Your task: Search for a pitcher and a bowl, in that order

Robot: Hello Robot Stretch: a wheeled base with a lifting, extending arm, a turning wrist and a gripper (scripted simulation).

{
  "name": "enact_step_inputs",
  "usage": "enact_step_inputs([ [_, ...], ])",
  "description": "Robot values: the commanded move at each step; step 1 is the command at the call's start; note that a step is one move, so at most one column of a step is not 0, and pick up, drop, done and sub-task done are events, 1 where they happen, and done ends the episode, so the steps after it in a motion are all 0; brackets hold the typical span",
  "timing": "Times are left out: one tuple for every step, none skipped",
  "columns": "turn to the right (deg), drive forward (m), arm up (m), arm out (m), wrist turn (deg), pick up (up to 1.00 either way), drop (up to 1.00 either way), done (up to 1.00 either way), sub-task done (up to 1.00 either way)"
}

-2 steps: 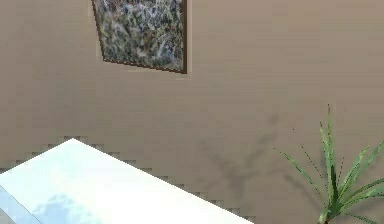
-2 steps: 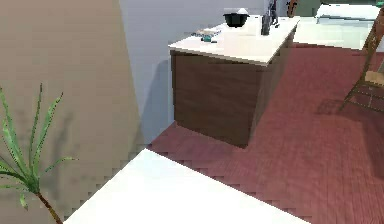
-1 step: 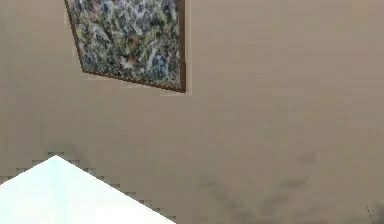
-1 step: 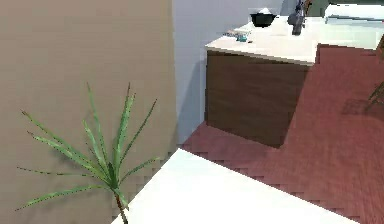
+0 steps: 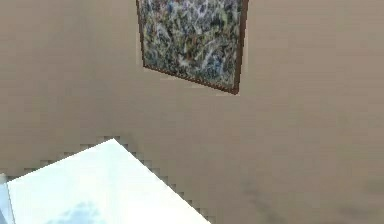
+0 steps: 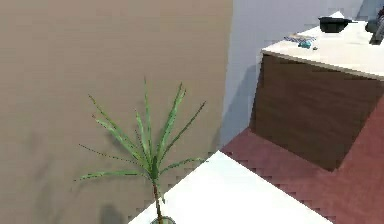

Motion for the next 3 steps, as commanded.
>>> enact_step_inputs([
  [0.0,0.25,0.00,0.00,0.0,0.00,0.00,0.00,0.00],
  [-42.0,0.00,0.00,0.00,0.0,0.00,0.00,0.00,0.00],
  [0.0,1.00,0.00,0.00,0.0,0.00,0.00,0.00,0.00],
])
